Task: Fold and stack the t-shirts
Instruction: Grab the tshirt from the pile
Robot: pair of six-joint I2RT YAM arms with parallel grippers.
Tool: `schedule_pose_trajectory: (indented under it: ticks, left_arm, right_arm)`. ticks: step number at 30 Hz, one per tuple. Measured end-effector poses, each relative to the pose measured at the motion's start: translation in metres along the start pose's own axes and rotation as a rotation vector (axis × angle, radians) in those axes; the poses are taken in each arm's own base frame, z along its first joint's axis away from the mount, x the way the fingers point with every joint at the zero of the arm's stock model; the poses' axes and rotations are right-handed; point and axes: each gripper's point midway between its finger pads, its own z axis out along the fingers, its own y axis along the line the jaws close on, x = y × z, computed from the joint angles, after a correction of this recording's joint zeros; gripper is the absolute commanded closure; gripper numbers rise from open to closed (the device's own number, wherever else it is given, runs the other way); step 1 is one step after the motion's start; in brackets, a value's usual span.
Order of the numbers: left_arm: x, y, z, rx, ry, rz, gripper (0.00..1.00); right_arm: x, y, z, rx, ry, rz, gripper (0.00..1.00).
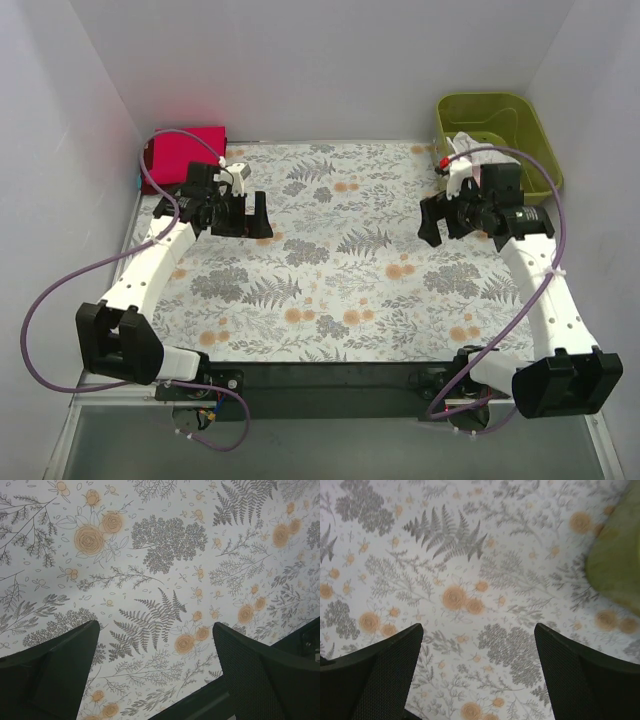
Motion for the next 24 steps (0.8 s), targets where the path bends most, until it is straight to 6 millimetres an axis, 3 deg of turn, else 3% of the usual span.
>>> schedule_pose_trajectory:
  ticks: [3, 7, 10, 13, 16, 18, 21, 24]
  left_arm:
    - [-0.010, -0.005, -0.009, 0.009, -0.013, 0.023, 0.03]
    - [-0.043, -0.016, -0.027, 0.020, -0.098, 0.074, 0.03]
    - [-0.063, -0.021, -0.037, 0.021, -0.149, 0.106, 0.03]
    - [-0.073, -0.019, -0.036, 0.003, -0.160, 0.118, 0.03]
    - [-0.070, -0.010, -0.024, -0.020, -0.127, 0.108, 0.03]
    - [-0.066, -0.004, -0.014, -0.035, -0.097, 0.097, 0.02]
    - [-0.058, 0.005, -0.004, -0.058, -0.058, 0.084, 0.03]
    - [-0.050, 0.011, 0.000, -0.081, -0.033, 0.076, 0.02]
  right_arm:
    - [-0.045, -0.016, -0.008, 0.044, -0.058, -0.026, 0.02]
    - [-0.123, -0.053, -0.022, 0.129, -0.184, -0.042, 0.02]
    - [-0.164, -0.102, -0.031, 0.212, -0.263, -0.003, 0.02]
    - [-0.186, -0.162, -0.036, 0.292, -0.309, 0.058, 0.02]
    - [-0.184, -0.220, -0.025, 0.345, -0.307, 0.123, 0.02]
    - [-0.171, -0.251, -0.011, 0.363, -0.280, 0.165, 0.02]
    - [-0.143, -0.282, 0.017, 0.358, -0.220, 0.224, 0.02]
    - [-0.114, -0.298, 0.047, 0.338, -0.151, 0.275, 0.02]
